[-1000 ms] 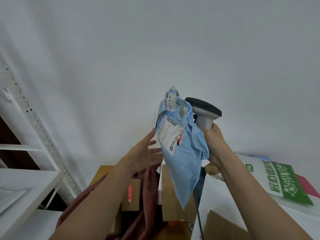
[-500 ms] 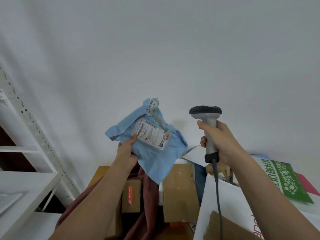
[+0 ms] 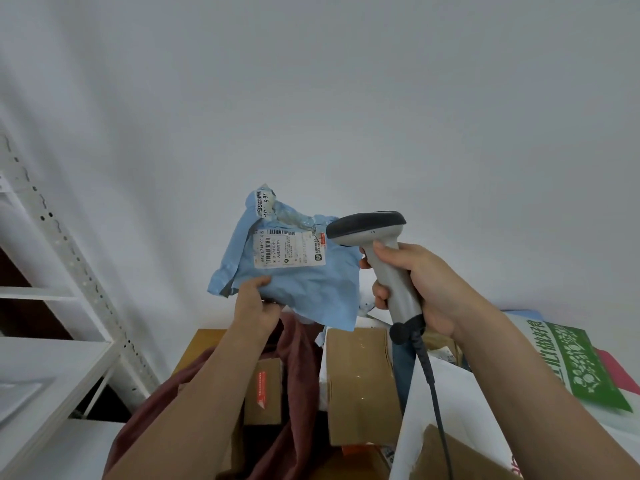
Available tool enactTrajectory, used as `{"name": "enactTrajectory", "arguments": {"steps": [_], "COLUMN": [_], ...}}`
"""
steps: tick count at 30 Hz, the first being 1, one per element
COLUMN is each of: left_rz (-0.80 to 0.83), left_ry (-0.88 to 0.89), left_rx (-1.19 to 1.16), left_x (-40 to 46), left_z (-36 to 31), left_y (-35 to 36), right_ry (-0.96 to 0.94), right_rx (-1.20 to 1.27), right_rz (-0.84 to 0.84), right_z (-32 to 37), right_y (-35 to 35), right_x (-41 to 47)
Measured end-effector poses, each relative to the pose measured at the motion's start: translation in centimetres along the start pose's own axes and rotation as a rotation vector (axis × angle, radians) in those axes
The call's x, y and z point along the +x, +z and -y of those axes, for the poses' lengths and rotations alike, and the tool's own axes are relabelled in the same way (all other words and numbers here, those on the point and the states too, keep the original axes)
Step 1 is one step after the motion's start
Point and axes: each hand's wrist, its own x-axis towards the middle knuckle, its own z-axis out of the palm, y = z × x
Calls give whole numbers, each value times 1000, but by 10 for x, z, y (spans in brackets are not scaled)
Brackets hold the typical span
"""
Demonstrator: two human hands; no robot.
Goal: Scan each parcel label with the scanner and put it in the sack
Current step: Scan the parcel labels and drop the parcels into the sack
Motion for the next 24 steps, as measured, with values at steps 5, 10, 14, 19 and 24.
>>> {"name": "enactTrajectory", "arguments": {"steps": [5,10,14,19,24], "left_rz": [-23,-41,-53,-90,-136], "left_ry": [-11,-28,0,56,62], "left_rx": [33,271,380,464,447], "left_x": [2,14,20,23,25], "left_z": [-2,-17,-28,-37,-42], "left_y": [-1,-16,-28,-36,-44], "right_ry": [-4,-21,7,9,3], "right_rx": [-79,-276,-216,-214,-211], "right_rz": [66,108,95,122,172], "right_z": [1,3,3,4,8], "right_y": [0,-3,-5,-3,1], "right_x": [-2,-4,-5,-9,-15]}}
